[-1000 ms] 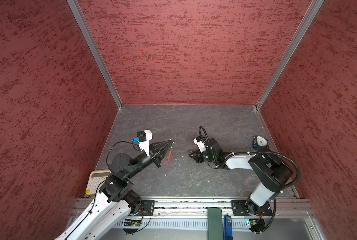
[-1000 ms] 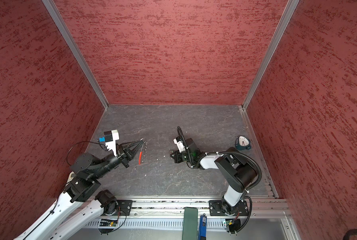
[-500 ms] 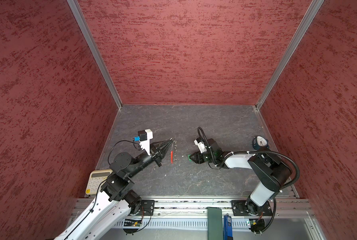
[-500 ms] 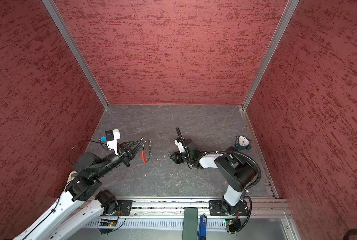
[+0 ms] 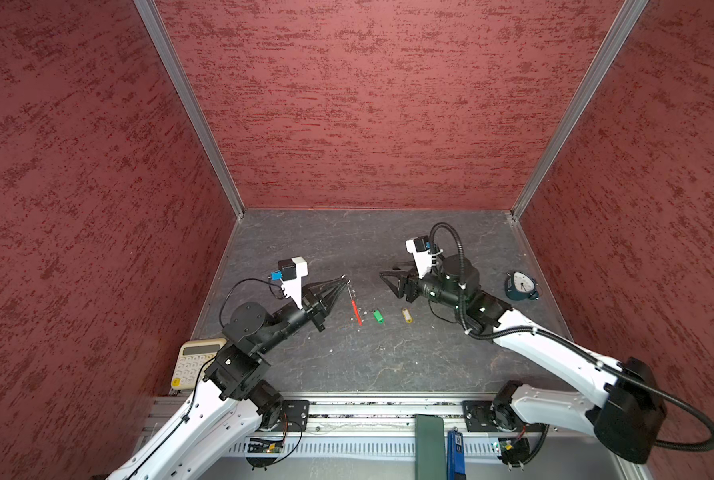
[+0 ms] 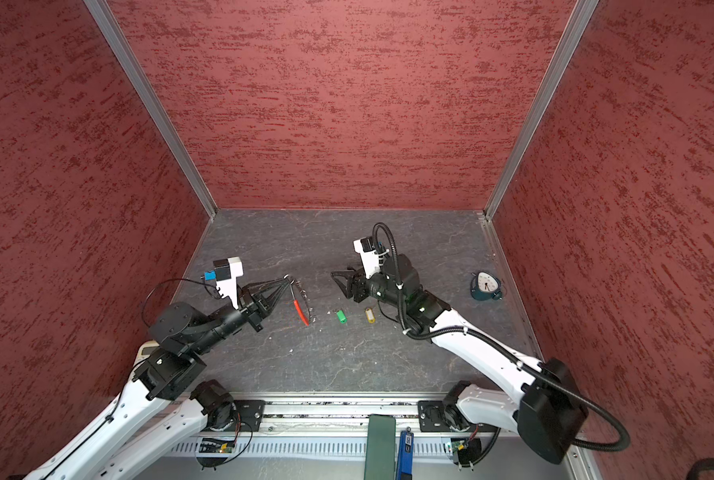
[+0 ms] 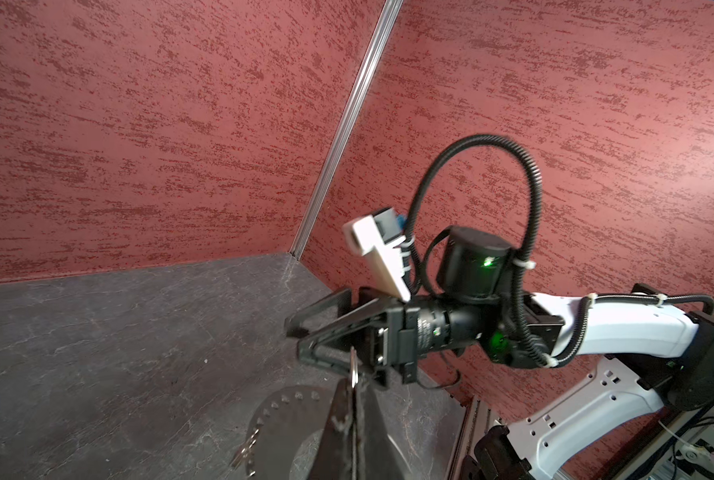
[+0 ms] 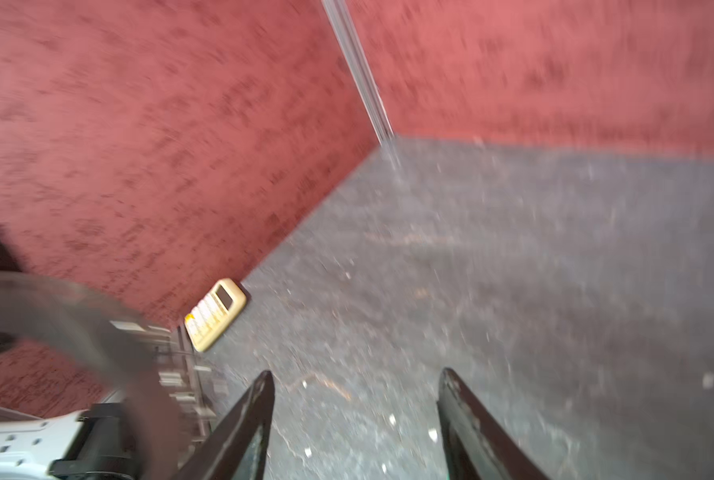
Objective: Remove the keys from the keyring
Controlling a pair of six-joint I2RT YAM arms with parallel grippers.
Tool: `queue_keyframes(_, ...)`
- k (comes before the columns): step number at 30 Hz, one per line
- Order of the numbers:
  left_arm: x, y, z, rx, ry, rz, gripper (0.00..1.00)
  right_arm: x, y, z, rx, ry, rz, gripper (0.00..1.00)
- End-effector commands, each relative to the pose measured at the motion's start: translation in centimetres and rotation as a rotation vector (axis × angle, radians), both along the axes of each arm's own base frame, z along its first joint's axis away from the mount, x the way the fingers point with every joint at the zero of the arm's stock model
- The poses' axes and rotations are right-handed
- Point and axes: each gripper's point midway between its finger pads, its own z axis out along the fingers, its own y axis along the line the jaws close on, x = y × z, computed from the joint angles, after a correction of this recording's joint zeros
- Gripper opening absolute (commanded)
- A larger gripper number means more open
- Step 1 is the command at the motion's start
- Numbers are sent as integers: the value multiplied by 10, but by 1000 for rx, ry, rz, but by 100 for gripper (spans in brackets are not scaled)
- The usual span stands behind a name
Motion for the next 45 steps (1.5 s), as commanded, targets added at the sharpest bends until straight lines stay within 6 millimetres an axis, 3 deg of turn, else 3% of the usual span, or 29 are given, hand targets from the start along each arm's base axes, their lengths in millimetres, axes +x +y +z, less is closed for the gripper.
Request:
queue_keyframes(1, 3, 3, 17, -29, -31, 24, 0, -17, 1, 44, -2, -126, 14, 63)
queue_keyframes(5, 10, 3, 17, -27, -22, 50, 0, -46, 11, 85, 37, -231, 66, 64)
queue_keyframes(8, 14, 3, 17, -25, -13, 62, 0, -64, 23, 92, 42, -263, 116, 66)
queue_keyframes(13, 17, 4, 17, -28, -3, 75, 0, -81, 42, 77, -10, -273, 156, 72)
queue_keyframes(20, 15, 3, 21, -38, -8, 65, 0, -70, 58, 36, -128, -221, 125, 71)
queue_keyframes(26, 15, 2, 21, -39, -6, 56, 0, -69, 69, 12, -163, -178, 160, 49)
queue_keyframes(34, 16, 4, 20, -35, 6, 71, 0, -69, 74, 6, -161, -163, 193, 9)
queue_keyframes(35, 17, 5, 20, -33, 15, 80, 6, -67, 73, 5, -156, -151, 199, 5)
queue_keyframes(36, 16, 6, 22, -31, 12, 83, 18, -66, 73, 3, -150, -141, 206, 2)
queue_keyframes(38, 15, 8, 23, -22, 9, 89, 52, -64, 72, 2, -133, -117, 224, 0)
queue_keyframes(40, 13, 11, 27, -21, -2, 97, 74, -61, 71, -3, -121, -90, 242, 0)
queue_keyframes(41, 11, 13, 29, -22, -9, 101, 96, -60, 72, -4, -111, -72, 257, 0)
queue_keyframes(45, -1, 21, 44, -37, -67, 104, 99, -48, 76, -24, -68, 50, 350, 0)
